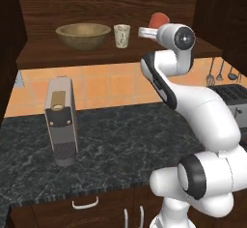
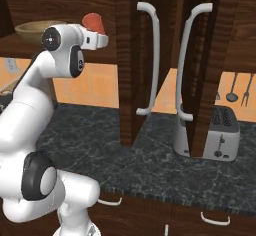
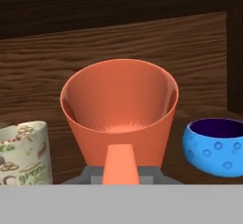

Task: Gather all objects into one cabinet and sort the glasses and bowls to opposite sides.

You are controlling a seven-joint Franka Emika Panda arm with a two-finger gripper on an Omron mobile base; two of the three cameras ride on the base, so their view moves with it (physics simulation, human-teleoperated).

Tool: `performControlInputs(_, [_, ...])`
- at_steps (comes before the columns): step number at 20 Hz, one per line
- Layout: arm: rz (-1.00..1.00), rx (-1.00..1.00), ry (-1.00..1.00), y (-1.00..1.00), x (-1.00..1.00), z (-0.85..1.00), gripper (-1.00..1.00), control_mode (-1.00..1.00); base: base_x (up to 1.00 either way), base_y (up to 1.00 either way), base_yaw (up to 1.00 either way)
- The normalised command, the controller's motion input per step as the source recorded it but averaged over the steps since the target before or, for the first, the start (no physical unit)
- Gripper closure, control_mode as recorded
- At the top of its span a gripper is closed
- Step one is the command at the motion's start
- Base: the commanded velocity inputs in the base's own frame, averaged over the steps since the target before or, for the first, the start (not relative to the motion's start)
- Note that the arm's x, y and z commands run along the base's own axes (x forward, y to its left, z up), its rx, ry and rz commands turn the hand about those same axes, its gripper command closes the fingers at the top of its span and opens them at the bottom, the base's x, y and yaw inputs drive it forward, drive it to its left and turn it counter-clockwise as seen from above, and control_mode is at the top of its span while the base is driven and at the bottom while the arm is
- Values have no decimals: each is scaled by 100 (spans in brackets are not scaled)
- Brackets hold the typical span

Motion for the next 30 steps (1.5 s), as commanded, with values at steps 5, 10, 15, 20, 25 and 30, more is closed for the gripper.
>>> performControlInputs(5, [0, -3, 3, 0, -5, 43, 100, -100, 0, 0, 0])
performControlInputs(10, [0, -16, 8, 0, -28, -22, 100, -100, 0, 0, 0])
performControlInputs(15, [0, -15, 6, 0, -17, -22, 100, -100, 0, 0, 0])
performControlInputs(20, [1, 5, 6, 0, 11, 17, 100, -100, 0, 0, 0])
performControlInputs(25, [0, 20, 31, -5, 1, 0, 100, -100, 0, 0, 0])
performControlInputs(30, [0, 3, 17, -1, 17, 0, 100, -100, 0, 0, 0])
